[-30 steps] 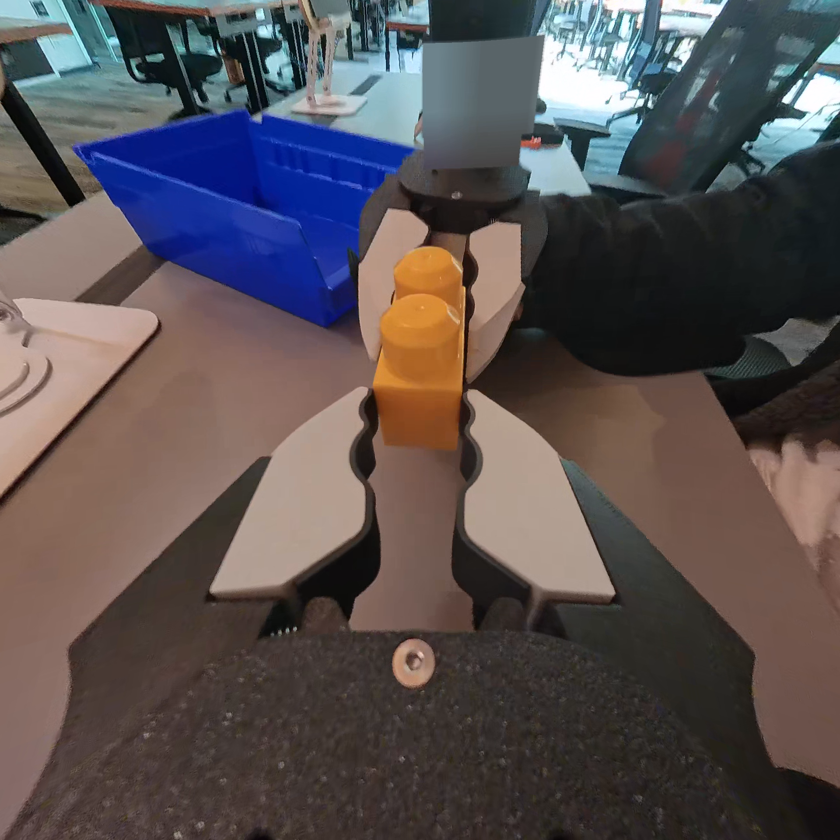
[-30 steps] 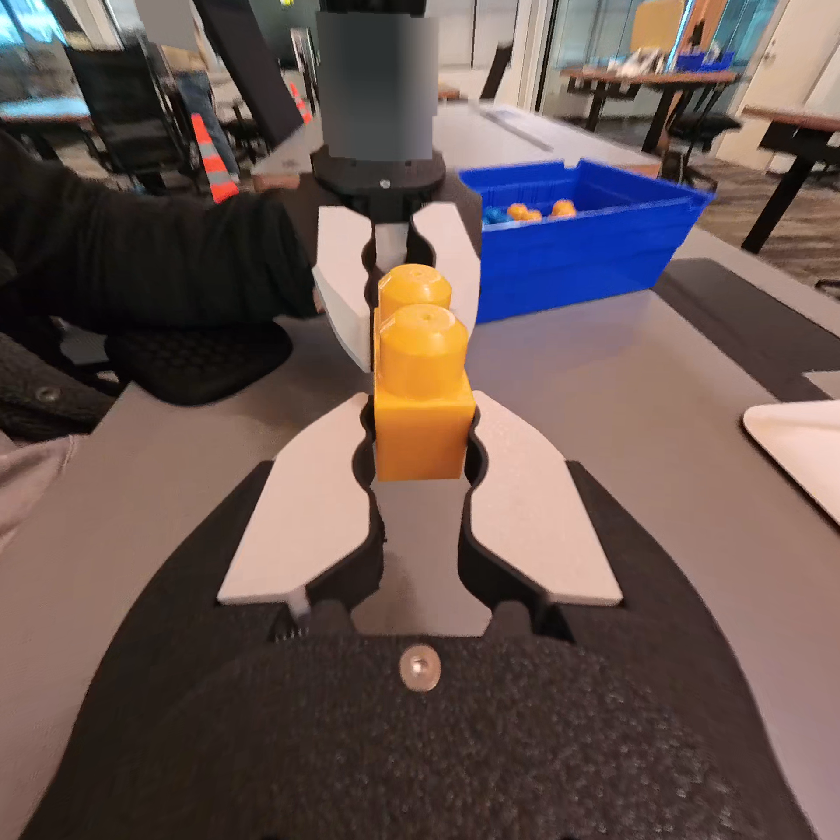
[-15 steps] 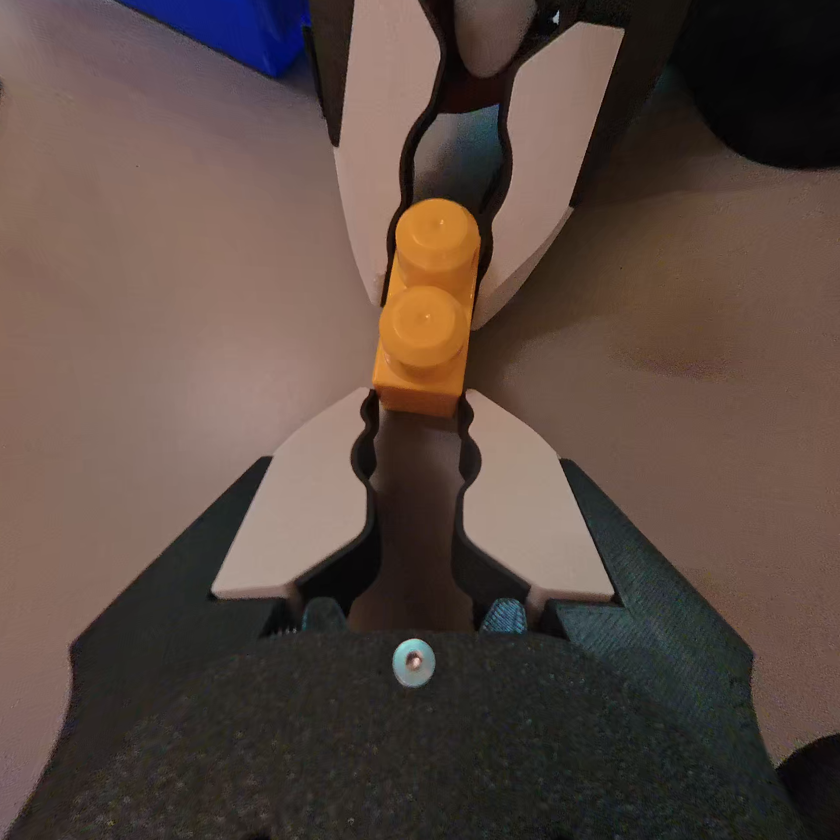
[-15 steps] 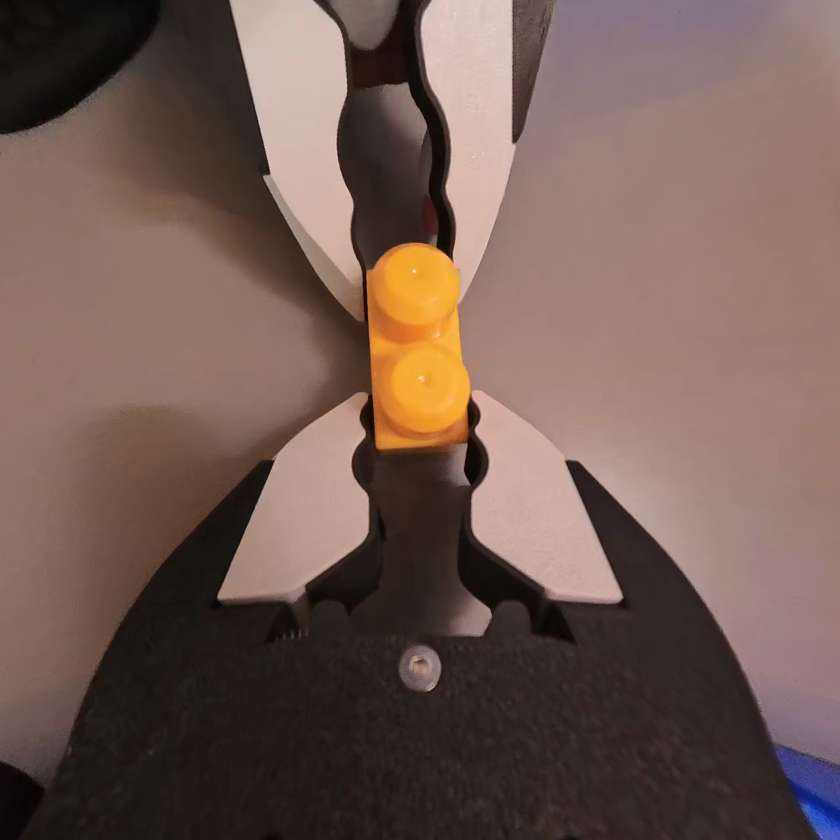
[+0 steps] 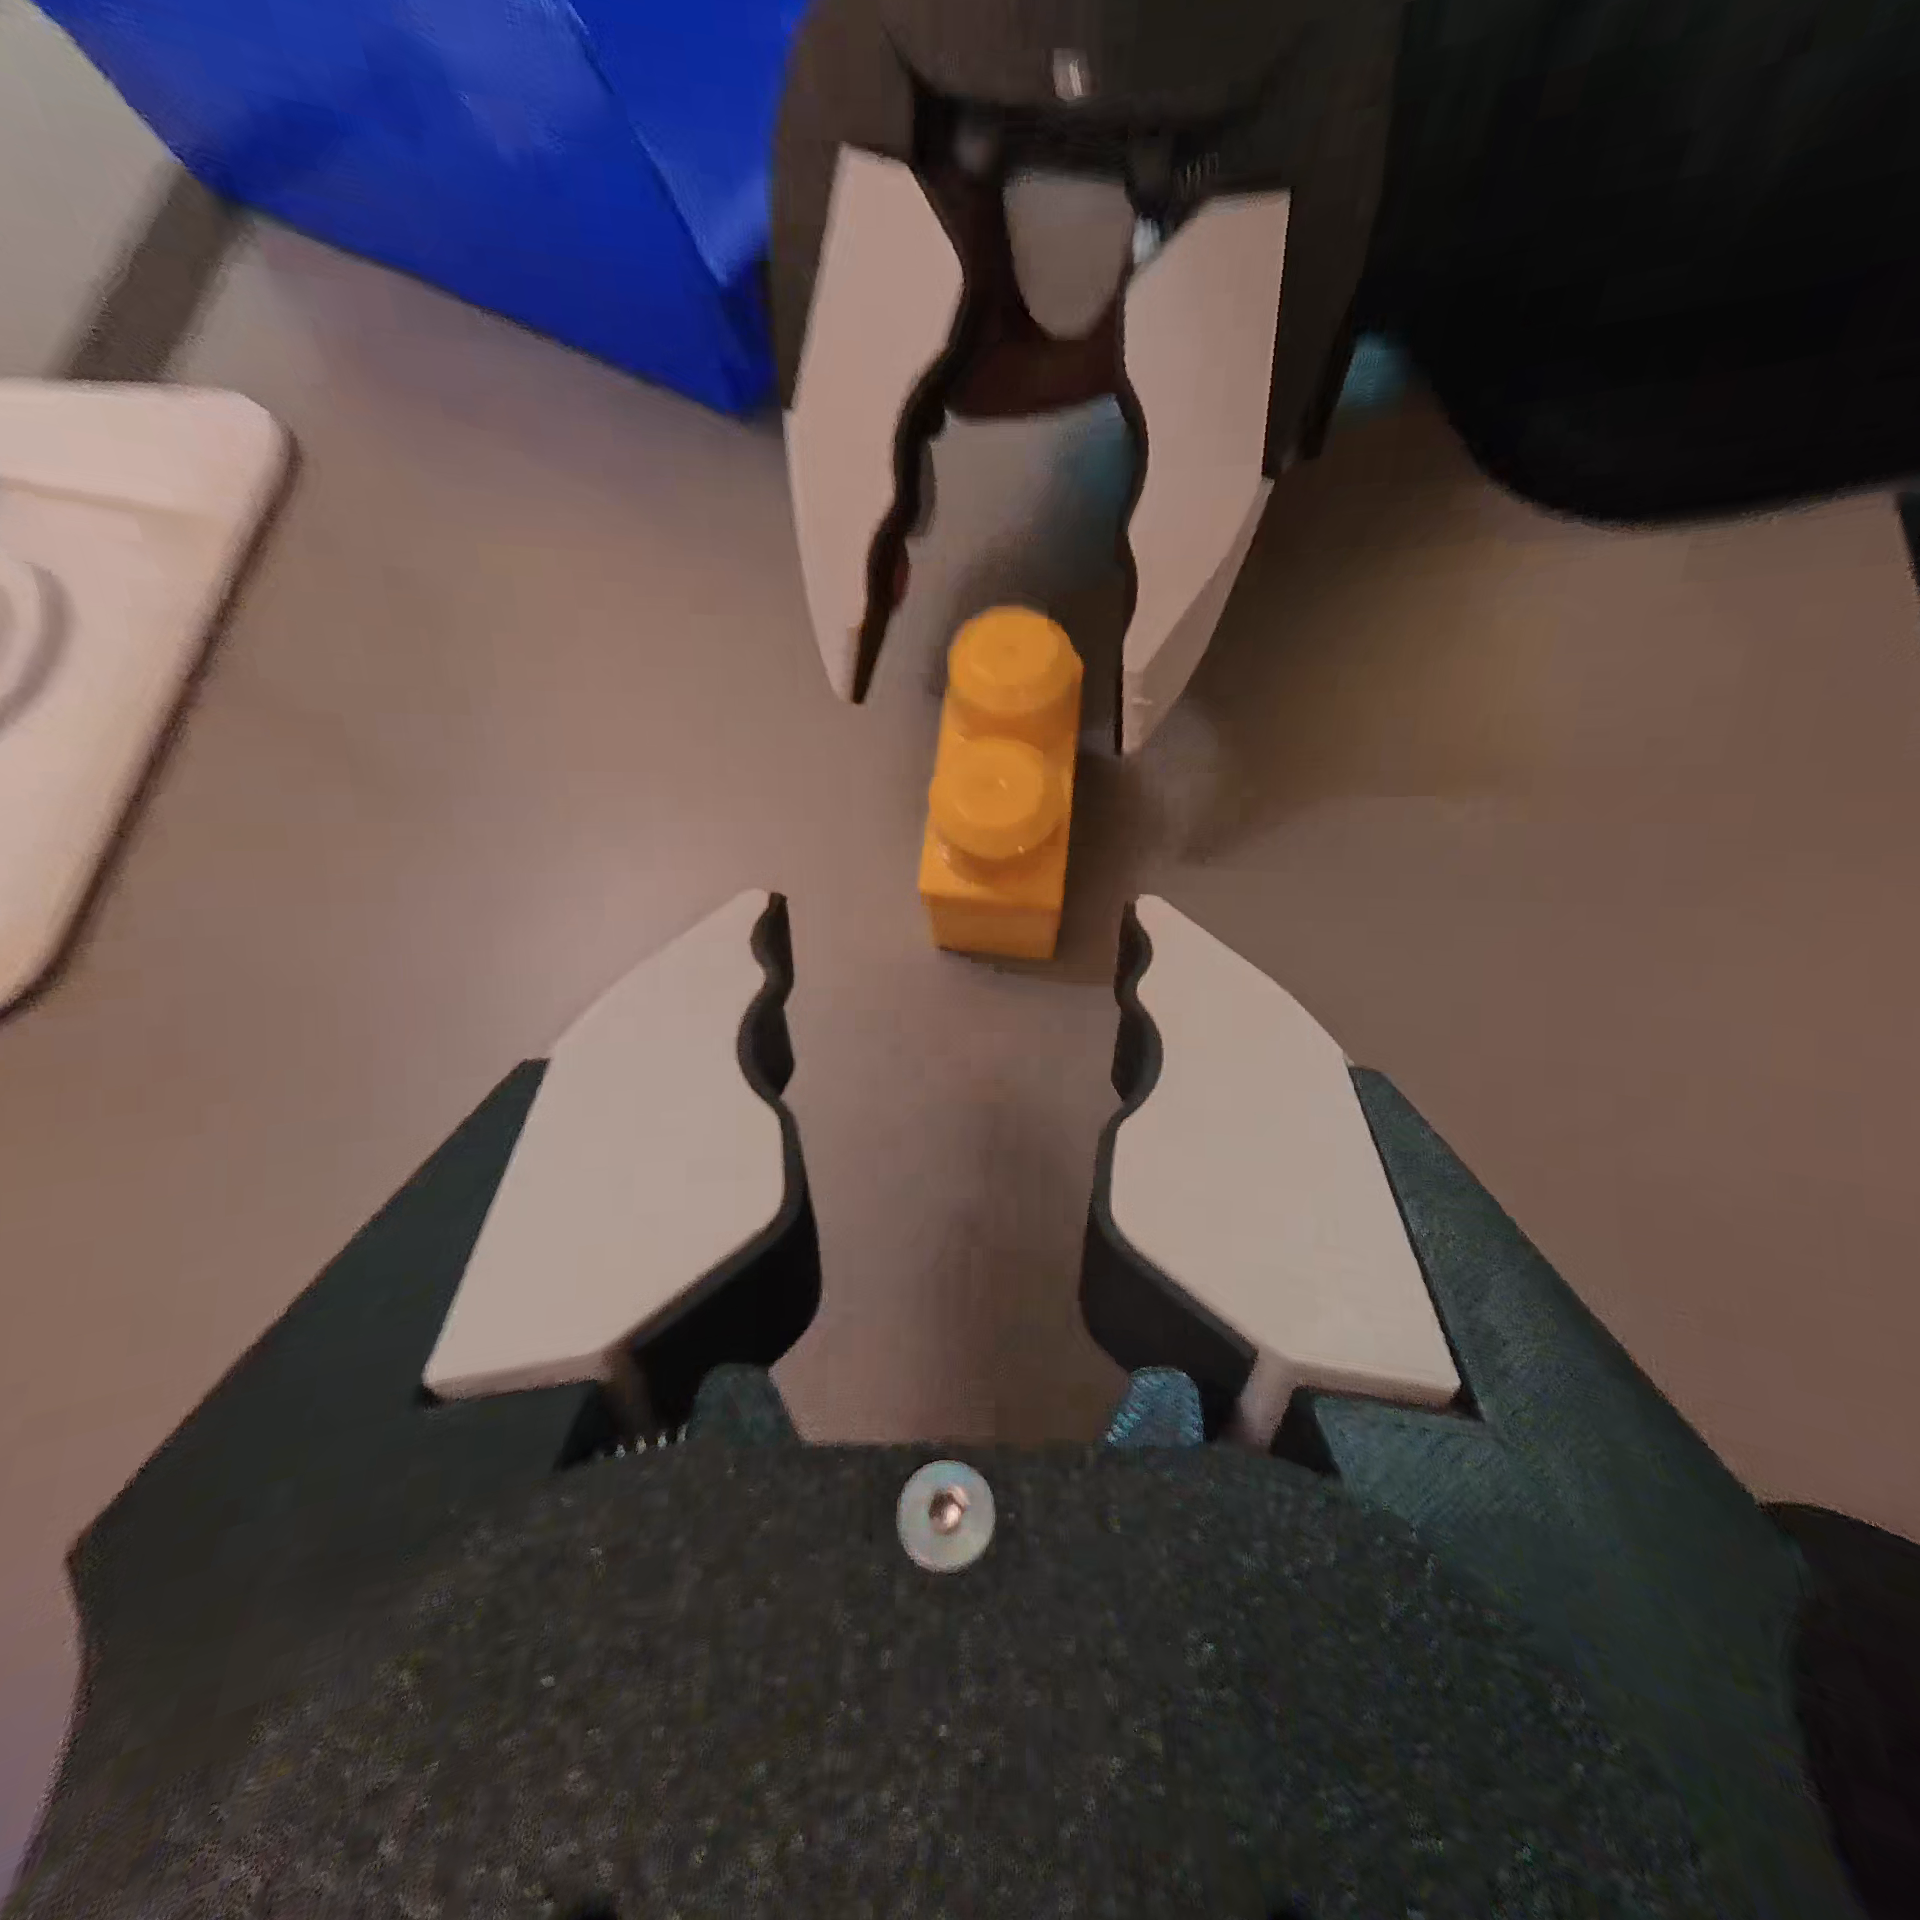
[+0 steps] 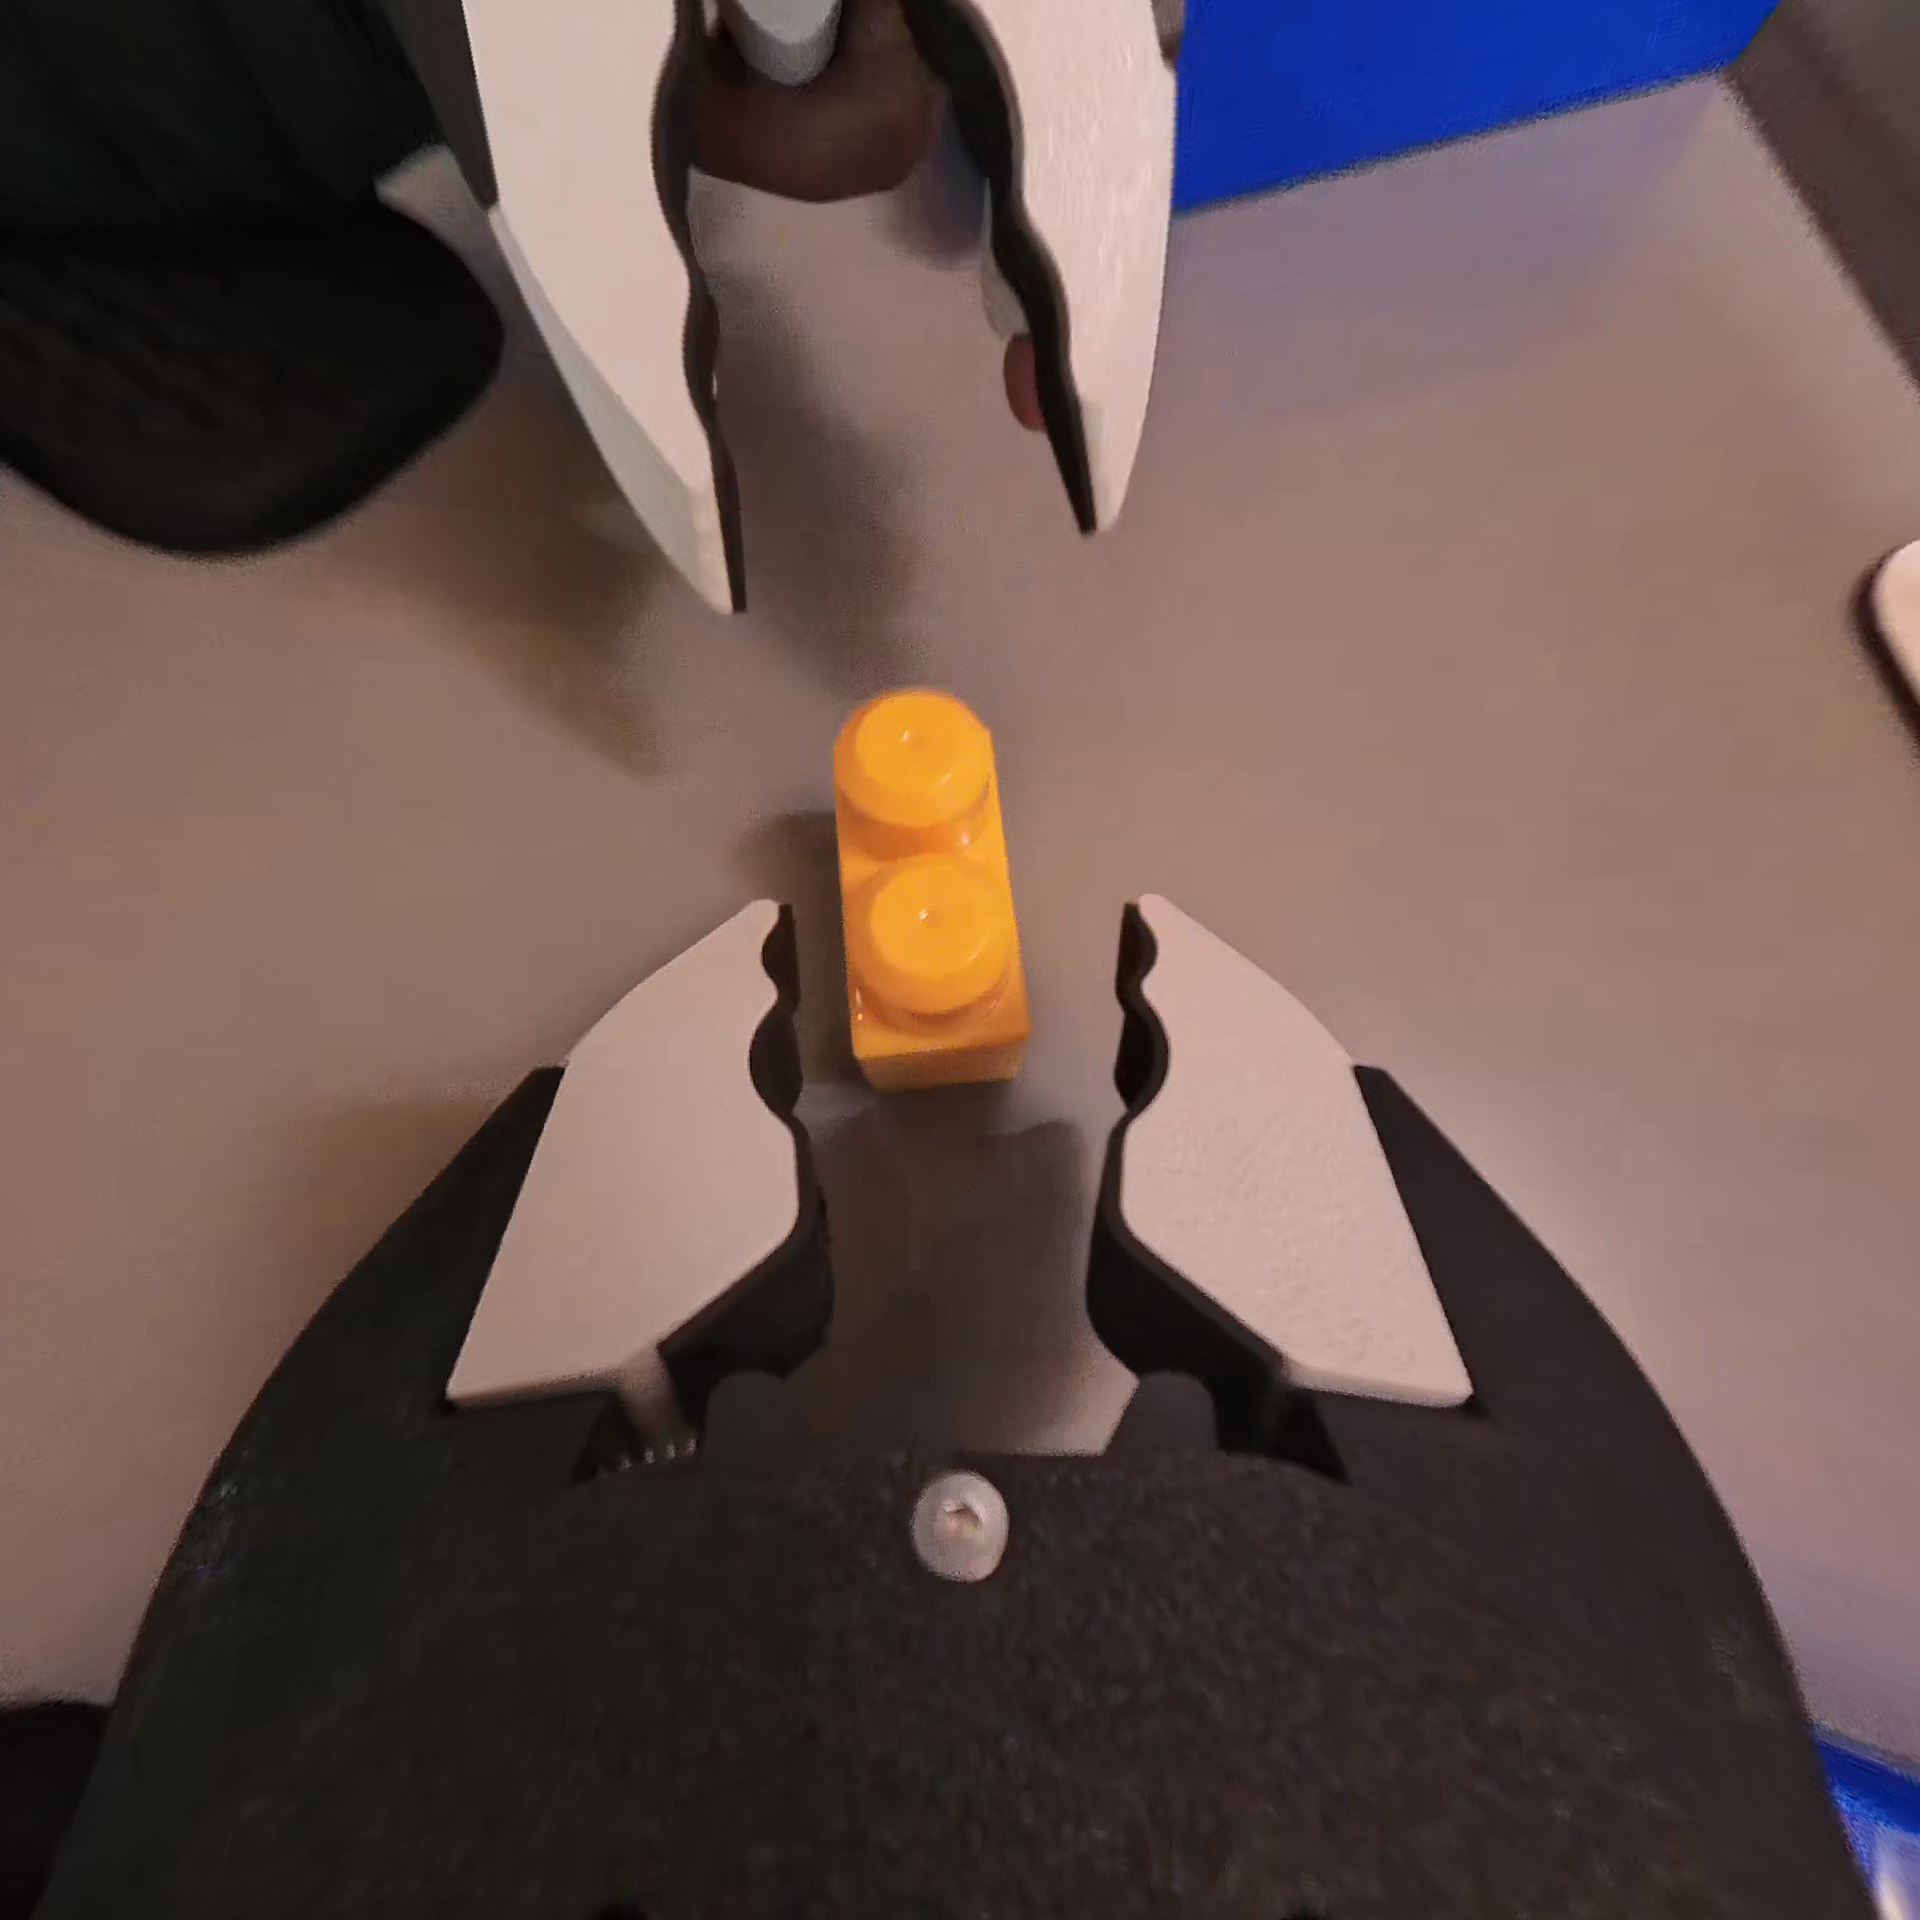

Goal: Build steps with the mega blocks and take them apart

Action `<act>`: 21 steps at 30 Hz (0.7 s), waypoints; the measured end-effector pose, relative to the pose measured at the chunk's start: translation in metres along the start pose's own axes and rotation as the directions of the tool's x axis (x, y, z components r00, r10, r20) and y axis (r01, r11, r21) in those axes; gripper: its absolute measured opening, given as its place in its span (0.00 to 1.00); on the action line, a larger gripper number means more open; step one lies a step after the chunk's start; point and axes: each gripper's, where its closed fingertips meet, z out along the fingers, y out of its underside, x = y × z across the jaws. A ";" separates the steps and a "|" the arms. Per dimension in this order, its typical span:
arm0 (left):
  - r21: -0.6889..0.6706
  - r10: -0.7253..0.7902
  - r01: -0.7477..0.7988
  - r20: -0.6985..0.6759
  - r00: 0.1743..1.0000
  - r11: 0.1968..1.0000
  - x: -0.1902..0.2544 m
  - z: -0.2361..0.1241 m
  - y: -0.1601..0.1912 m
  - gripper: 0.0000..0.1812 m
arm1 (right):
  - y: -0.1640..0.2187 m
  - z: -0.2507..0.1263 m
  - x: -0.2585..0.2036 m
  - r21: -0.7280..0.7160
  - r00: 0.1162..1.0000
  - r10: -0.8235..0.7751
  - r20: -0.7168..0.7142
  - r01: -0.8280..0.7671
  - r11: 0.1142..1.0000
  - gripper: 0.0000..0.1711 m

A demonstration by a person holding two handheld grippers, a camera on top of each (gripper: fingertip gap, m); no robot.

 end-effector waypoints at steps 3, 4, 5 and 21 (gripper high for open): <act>0.133 -0.015 -0.001 0.123 0.992 0.991 -0.021 -0.045 -0.028 0.29 | -0.018 -0.013 0.008 0.128 0.999 0.030 -0.026 -0.026 0.991 0.35; 0.173 -0.027 -0.004 0.174 0.984 0.985 -0.030 -0.063 -0.034 0.28 | -0.023 -0.018 0.011 0.167 0.999 0.043 -0.033 -0.037 0.985 0.34; 0.208 -0.043 -0.004 0.220 0.975 0.978 -0.039 -0.081 -0.038 0.28 | -0.027 -0.021 0.014 0.201 0.998 0.055 -0.042 -0.046 0.978 0.34; -0.251 -0.285 0.439 0.475 0.832 0.863 -0.168 -0.189 0.114 0.24 | -0.017 -0.017 0.021 0.210 0.989 0.145 0.002 -0.143 0.967 0.28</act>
